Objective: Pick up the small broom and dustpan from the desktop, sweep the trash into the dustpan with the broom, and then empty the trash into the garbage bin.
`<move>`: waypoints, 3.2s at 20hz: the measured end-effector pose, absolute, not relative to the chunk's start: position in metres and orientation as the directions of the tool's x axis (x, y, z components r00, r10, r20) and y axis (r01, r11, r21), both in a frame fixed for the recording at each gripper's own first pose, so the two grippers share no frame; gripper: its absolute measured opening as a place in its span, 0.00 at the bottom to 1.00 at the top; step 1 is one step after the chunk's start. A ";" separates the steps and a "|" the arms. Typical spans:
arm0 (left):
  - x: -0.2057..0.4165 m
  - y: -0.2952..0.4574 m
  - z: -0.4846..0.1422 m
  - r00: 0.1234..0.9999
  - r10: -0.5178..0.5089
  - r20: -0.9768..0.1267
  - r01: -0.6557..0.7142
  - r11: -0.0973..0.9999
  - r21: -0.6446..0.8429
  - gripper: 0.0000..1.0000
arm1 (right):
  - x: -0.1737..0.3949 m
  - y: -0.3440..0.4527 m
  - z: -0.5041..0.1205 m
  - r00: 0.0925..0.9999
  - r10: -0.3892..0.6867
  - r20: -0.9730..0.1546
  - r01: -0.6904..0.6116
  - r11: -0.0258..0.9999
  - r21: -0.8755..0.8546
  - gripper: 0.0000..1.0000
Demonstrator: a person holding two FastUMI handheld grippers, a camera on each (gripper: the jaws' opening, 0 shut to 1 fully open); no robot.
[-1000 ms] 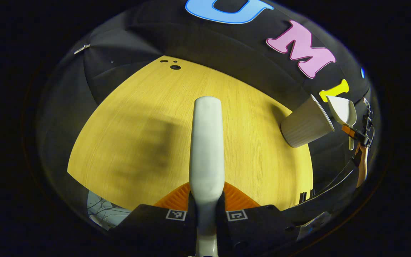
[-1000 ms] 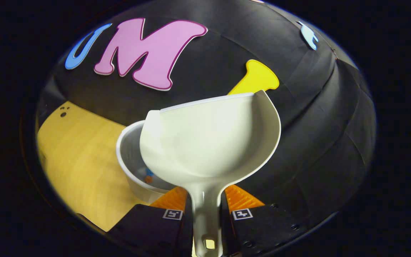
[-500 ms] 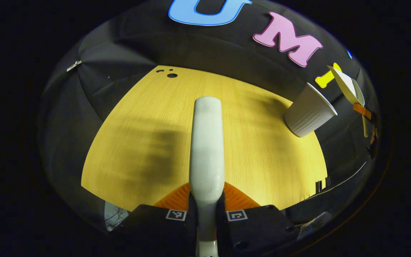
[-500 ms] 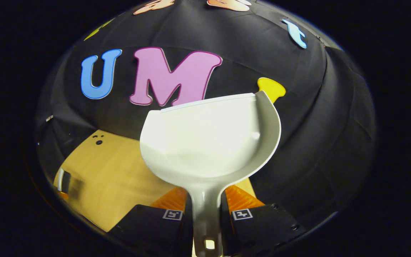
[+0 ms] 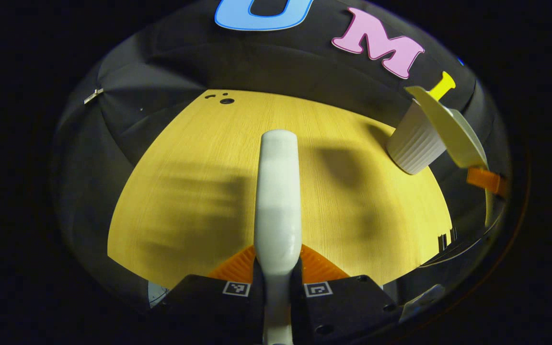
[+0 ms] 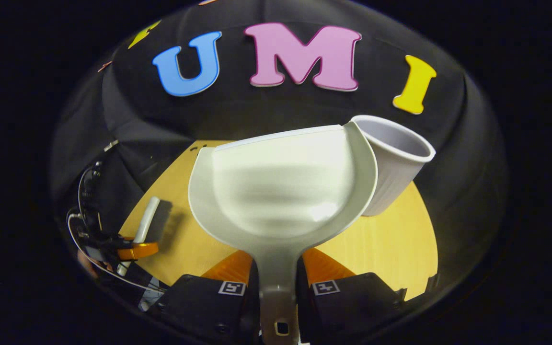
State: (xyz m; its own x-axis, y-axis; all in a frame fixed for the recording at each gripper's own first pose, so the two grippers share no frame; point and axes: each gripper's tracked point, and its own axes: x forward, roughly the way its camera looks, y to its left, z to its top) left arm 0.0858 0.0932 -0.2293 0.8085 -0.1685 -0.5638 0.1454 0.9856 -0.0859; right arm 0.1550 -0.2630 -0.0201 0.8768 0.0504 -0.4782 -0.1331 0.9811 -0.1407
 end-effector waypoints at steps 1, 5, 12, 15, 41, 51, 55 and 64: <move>0.090 0.090 -0.232 0.809 -0.167 -0.563 0.150 0.986 -0.077 0.27 | 0.153 -0.272 -0.019 0.864 0.048 -0.501 -0.144 0.977 -0.156 0.35; 0.106 0.077 -0.250 0.798 -0.155 -0.582 0.149 0.987 -0.059 0.28 | 0.169 -0.296 -0.031 0.799 0.045 -0.599 -0.149 0.981 -0.125 0.35; 0.129 0.078 -0.283 0.772 -0.058 -0.633 0.105 0.994 0.037 0.27 | 0.169 -0.306 -0.069 0.692 0.037 -0.721 -0.078 0.997 -0.023 0.35; 0.137 0.080 -0.290 0.755 -0.032 -0.655 0.093 0.994 0.059 0.29 | 0.164 -0.314 -0.082 0.670 0.028 -0.742 -0.055 0.998 -0.012 0.31; 0.126 0.060 -0.251 0.828 -0.065 -0.558 0.086 0.996 0.011 0.98 | 0.159 -0.309 -0.071 0.655 0.027 -0.755 -0.038 0.999 0.002 0.99; 0.054 0.040 -0.176 0.940 -0.193 -0.281 0.199 0.980 -0.006 0.96 | 0.168 -0.301 0.016 0.919 -0.010 -0.393 -0.010 0.999 -0.049 0.99; 0.021 0.034 -0.157 0.955 -0.195 -0.224 0.211 0.976 0.052 0.96 | 0.167 -0.302 0.032 0.958 0.004 -0.287 -0.031 0.995 -0.091 0.99; -0.040 0.028 -0.152 0.970 -0.183 -0.160 0.190 0.981 0.028 0.96 | 0.131 -0.316 0.025 0.965 0.006 -0.261 -0.035 0.994 -0.104 0.99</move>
State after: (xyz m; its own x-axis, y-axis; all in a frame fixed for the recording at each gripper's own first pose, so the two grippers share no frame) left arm -0.0401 0.0275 -0.1517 0.9699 -0.1833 -0.1603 0.1901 0.9814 0.0279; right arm 0.1309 -0.3156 0.0255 0.9653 0.0064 -0.2612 -0.0348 0.9939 -0.1045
